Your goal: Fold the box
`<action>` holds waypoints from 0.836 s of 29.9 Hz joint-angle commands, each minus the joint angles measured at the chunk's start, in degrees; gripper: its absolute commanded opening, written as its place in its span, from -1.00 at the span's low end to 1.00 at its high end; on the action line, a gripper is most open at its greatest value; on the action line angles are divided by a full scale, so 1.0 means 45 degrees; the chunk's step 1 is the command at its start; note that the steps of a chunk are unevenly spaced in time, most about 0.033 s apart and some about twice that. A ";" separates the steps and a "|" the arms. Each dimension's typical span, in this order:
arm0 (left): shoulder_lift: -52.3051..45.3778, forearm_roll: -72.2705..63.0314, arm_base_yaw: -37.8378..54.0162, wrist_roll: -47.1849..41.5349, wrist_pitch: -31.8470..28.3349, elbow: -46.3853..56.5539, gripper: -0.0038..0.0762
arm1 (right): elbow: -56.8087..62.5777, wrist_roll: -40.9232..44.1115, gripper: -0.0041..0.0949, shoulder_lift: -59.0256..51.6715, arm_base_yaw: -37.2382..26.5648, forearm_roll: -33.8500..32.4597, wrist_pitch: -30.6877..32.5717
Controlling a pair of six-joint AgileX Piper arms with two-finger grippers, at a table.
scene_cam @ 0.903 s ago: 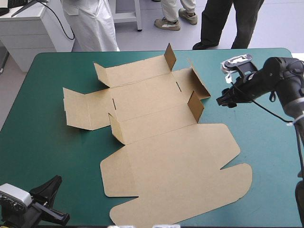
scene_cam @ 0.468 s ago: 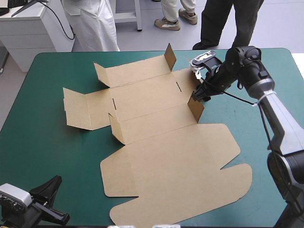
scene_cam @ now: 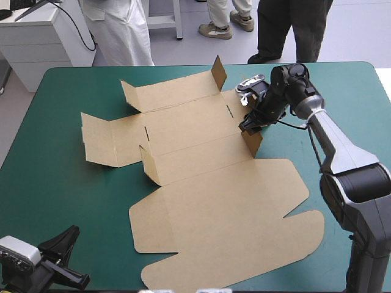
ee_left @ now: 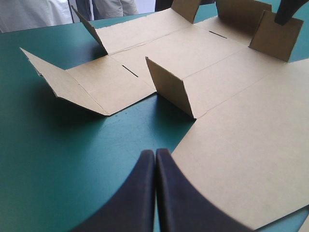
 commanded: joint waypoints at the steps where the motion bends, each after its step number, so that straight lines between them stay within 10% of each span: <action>1: -0.0103 -0.0010 -0.0038 0.0000 -0.1008 -0.0284 -0.93 | -0.0442 -0.0008 0.27 -0.0432 -0.0012 0.0240 0.0131; 11: -0.0103 -0.0010 -0.0038 0.0000 -0.1008 -0.0284 -0.93 | -0.0577 -0.0031 0.22 0.0419 0.0898 -0.1172 0.0114; 22: -0.0103 -0.0010 -0.0038 0.0000 -0.1008 -0.0284 -0.93 | -0.1235 0.0419 -0.95 0.0585 0.1098 -0.2053 0.0136; 25: -0.0103 -0.0010 -0.0038 0.0000 -0.1008 -0.0284 -0.93 | -0.1235 0.0395 -0.96 0.0585 0.1098 -0.1967 0.0136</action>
